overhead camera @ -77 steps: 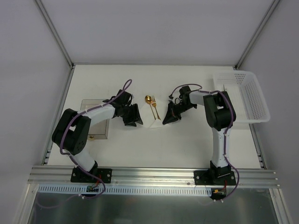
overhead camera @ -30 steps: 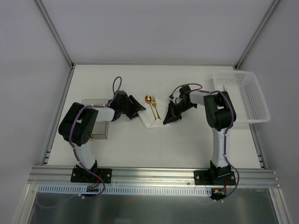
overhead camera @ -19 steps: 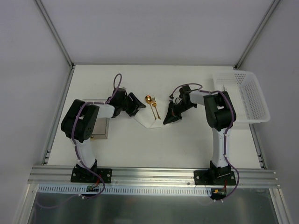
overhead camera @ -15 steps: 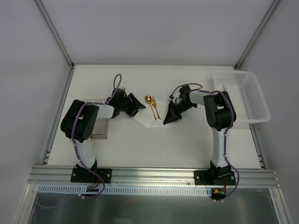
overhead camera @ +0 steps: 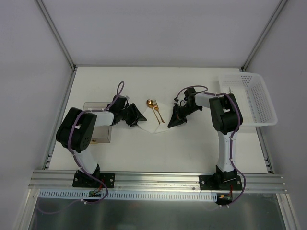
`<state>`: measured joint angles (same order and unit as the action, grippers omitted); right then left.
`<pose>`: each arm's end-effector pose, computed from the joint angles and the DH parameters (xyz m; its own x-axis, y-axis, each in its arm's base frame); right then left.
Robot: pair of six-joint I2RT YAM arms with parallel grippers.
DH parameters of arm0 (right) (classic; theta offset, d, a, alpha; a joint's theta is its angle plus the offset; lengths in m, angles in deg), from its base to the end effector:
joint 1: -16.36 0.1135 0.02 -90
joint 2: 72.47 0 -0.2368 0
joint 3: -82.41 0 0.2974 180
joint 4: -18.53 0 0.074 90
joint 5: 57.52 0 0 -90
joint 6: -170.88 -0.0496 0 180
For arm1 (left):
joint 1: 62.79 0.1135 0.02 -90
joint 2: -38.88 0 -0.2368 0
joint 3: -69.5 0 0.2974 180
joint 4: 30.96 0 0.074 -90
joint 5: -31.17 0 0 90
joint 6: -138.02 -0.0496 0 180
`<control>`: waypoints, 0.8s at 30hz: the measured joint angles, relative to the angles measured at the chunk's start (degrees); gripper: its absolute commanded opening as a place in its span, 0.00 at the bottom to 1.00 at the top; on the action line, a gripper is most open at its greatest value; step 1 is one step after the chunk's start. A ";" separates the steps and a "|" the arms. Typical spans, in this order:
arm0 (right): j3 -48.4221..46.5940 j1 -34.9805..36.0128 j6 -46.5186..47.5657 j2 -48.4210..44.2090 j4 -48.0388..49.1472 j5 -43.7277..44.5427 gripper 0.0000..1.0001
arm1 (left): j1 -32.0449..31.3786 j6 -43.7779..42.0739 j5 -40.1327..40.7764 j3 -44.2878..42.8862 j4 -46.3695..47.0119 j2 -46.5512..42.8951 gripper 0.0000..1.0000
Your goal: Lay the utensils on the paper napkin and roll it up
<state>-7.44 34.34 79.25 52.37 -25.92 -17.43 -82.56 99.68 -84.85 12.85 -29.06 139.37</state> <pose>0.3862 0.1652 0.0332 -0.9441 -0.2871 -0.1618 -0.3054 0.5777 0.7570 0.3369 -0.1442 0.0611 -0.8694 -0.4365 -0.2315 -0.1143 0.6334 -0.7653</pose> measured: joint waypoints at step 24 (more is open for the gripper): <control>0.00 0.00 -0.33 -0.13 -0.11 0.35 0.07 | 0.00 -7.26 13.20 -4.07 -16.17 -9.86 0.43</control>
<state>-7.44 34.34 78.93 52.23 -26.03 -17.08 -82.56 92.42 -71.65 8.78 -45.23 129.51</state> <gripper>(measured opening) 0.070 0.469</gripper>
